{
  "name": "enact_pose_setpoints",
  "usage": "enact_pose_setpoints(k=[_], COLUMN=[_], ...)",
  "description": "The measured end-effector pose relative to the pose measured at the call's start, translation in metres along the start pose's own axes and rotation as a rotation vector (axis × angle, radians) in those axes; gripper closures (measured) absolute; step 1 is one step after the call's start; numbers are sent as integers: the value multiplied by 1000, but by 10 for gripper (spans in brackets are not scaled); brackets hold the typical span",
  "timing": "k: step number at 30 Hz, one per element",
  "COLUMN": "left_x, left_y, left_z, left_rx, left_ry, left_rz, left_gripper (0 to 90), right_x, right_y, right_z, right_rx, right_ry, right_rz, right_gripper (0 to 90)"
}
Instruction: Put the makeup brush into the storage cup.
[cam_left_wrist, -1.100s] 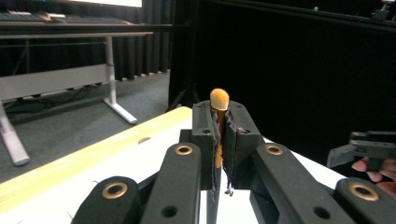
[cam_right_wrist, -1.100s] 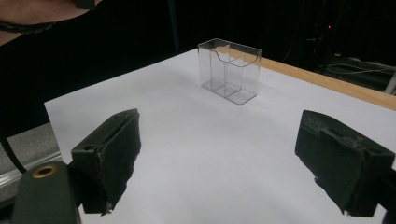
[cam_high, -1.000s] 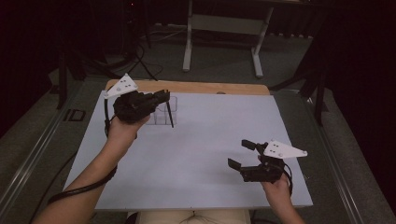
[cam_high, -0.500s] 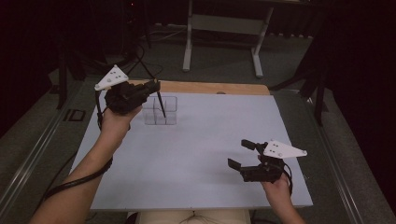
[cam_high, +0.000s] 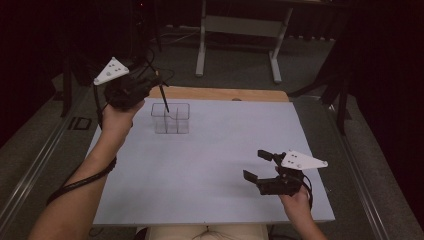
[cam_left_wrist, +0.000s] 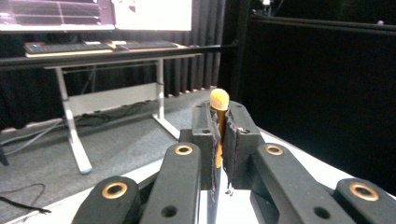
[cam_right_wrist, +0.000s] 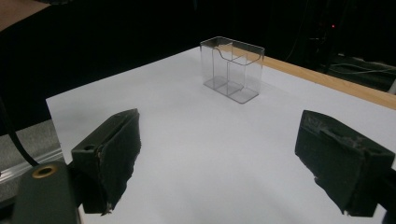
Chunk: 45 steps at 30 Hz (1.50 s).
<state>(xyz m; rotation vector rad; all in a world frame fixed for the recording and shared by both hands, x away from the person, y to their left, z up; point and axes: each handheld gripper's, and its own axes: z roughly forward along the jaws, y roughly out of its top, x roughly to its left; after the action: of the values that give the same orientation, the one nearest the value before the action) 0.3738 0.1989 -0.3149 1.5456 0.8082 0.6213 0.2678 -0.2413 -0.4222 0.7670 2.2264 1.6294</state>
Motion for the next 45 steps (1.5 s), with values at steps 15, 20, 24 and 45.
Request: enact_pose_setpoints(k=[15,20,24,45], left_x=[28,35,38,51], left_y=[-8,-15,-22,-60], left_z=[11,17,22,40], left_rx=[-12,-16,-1,46], left_ry=[86,109,117,170], left_rz=[-6,-9,9,-5], left_gripper=[851,851,851,848], right_x=[-1,0,-1,-1], right_y=[-2,-2,-2,-5], right_z=[2,3,3,6], right_rx=[9,12,16,29], right_ry=[1,1,3,13], right_rz=[-5,-7,-7,-9], right_gripper=[142,143,142,143])
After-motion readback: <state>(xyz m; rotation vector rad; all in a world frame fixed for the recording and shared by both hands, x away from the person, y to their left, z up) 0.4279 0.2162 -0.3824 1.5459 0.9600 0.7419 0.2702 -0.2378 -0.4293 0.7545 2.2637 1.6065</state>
